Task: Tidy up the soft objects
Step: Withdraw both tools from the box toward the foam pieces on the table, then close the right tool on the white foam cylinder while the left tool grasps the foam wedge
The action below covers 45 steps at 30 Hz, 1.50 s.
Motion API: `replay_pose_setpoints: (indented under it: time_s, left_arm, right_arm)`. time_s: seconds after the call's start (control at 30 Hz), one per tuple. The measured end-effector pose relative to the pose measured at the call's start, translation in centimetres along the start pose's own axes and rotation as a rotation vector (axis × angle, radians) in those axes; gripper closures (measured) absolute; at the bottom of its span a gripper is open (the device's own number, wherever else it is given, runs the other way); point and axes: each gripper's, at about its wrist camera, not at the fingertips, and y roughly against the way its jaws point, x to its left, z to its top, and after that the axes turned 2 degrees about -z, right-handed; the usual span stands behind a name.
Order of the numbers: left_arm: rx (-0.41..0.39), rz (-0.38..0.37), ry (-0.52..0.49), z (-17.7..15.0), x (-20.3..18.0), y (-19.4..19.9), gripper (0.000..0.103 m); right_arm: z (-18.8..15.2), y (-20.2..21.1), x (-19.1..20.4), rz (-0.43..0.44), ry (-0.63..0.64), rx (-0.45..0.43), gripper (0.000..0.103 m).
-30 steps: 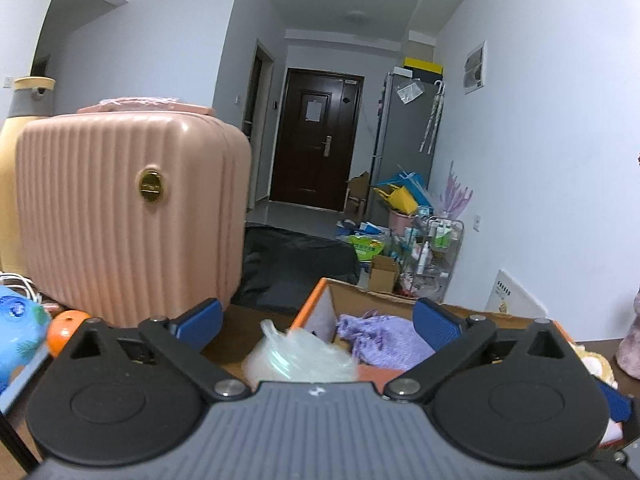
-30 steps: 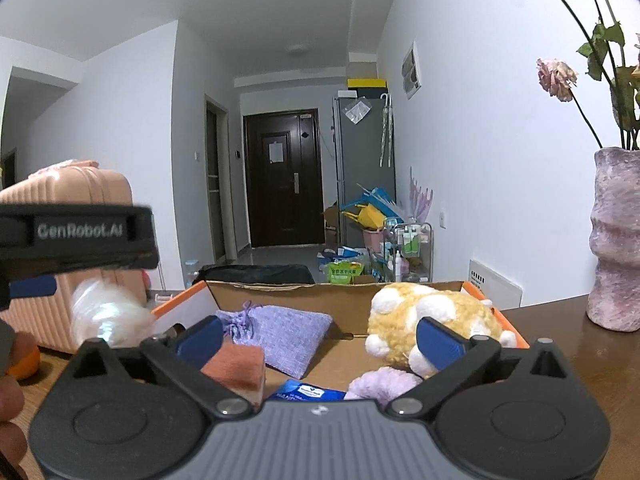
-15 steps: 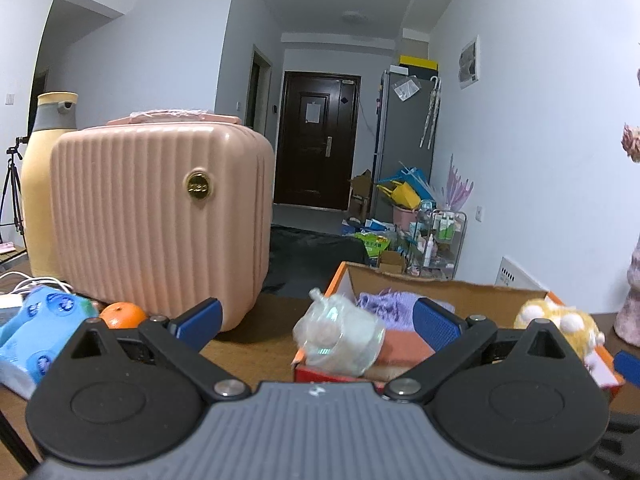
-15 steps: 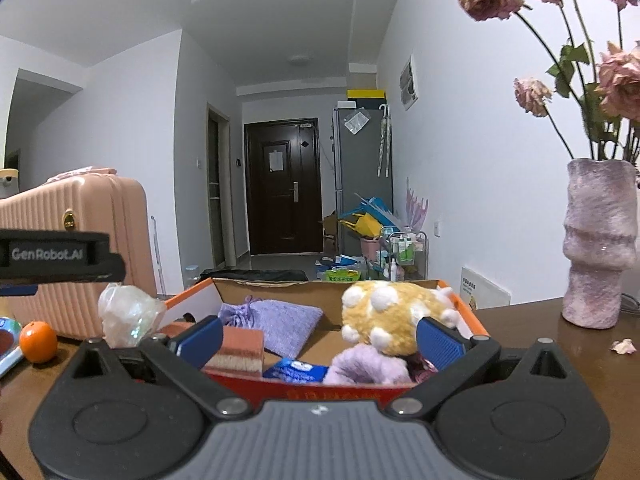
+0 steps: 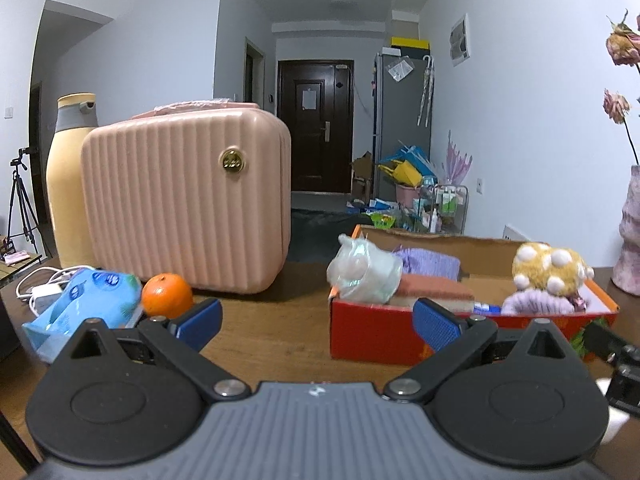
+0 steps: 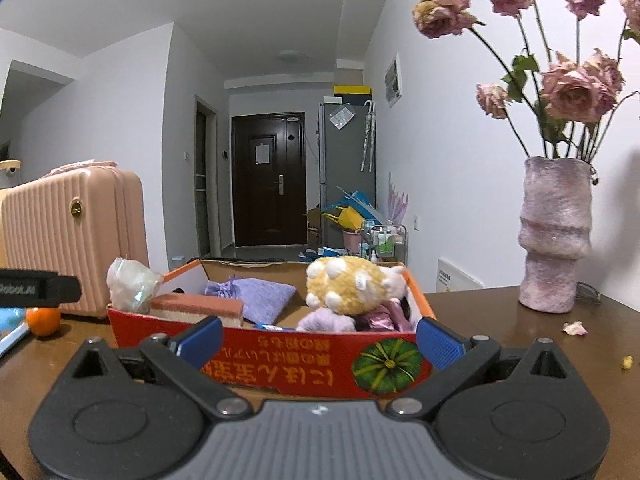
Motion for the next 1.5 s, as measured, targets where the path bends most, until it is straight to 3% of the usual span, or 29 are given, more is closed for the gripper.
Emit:
replay_pose_setpoints:
  time_s: [0.7, 1.1, 1.3, 1.5]
  left_arm:
    - [0.114, -0.072, -0.051, -4.2, 2.4, 5.6, 0.0]
    - [0.141, -0.061, -0.072, -4.8, 1.8, 4.6, 0.0]
    - [0.164, -0.045, -0.07, -4.9, 1.8, 3.7, 0.0]
    - [0.181, -0.035, -0.07, -4.9, 1.5, 2.5, 0.0]
  right_arm:
    - [-2.5, 6.5, -3.1, -0.052, 0.062, 0.144, 0.0]
    - [-3.2, 3.1, -2.6, -0.042, 0.093, 0.284, 0.002]
    - [-3.1, -0.2, -3.4, -0.049, 0.003, 0.37, 0.016]
    - [-3.3, -2.3, -3.7, -0.017, -0.051, 0.42, 0.043]
